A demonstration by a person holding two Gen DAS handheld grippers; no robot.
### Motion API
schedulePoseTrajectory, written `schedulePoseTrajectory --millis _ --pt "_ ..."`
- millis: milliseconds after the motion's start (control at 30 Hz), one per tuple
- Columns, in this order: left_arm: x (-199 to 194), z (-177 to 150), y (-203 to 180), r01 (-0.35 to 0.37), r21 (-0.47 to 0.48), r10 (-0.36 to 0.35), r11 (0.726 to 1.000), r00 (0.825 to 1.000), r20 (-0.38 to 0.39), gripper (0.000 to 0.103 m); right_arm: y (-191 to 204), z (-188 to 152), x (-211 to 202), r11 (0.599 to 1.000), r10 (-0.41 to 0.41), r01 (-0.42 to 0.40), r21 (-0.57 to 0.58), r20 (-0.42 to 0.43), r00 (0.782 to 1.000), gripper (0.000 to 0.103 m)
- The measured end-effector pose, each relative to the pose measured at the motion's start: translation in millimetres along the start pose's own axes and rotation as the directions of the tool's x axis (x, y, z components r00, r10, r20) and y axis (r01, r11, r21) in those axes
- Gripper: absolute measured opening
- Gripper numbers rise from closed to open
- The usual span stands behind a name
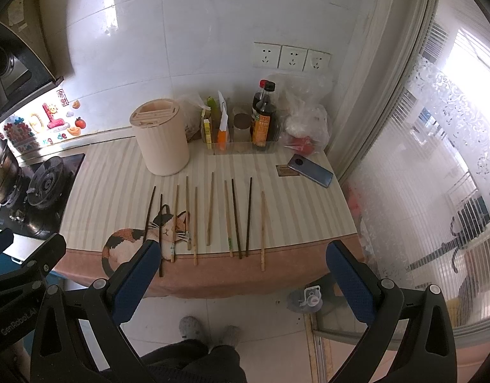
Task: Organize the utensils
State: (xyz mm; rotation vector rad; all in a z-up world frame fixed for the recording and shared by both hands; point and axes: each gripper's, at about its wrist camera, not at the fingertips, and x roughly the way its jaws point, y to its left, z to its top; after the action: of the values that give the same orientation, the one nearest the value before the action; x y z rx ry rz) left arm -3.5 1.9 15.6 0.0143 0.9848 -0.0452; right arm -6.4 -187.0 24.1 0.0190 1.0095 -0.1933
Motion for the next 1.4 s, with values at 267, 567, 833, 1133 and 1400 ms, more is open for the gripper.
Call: schedulePoseTrajectory --millis 267,567,833,1133,1400 --pt "1 1 0 0.002 -0.002 -0.002 1.0 1.0 0.0 0.103 -2 3 -1 1.0 -0.001 0.001 0.002 0.006 1.0 0.103" --pt "1 0 -2 0.0 0.0 0.0 1.0 1.0 0.001 0.103 -2 2 -2 1.0 -0.001 0.001 0.002 0.007 1.0 0.103" --pt "1 0 -1 0.0 -0.003 0.0 1.0 1.0 0.002 0.103 -3 4 -3 1.0 0.003 -0.003 0.002 0.01 1.0 0.103" --pt "10 6 -13 -0.039 -0.011 0.04 0.999 0.998 0.053 0.103 -9 4 -1 1.0 0.0 0.0 0.022 0.023 1.0 0.103" --pt "77 17 -9 -0.147 -0.033 0.15 0.989 0.977 0.154 0.103 -17 5 53 1.0 -0.017 0.017 0.004 0.099 0.995 0.103"
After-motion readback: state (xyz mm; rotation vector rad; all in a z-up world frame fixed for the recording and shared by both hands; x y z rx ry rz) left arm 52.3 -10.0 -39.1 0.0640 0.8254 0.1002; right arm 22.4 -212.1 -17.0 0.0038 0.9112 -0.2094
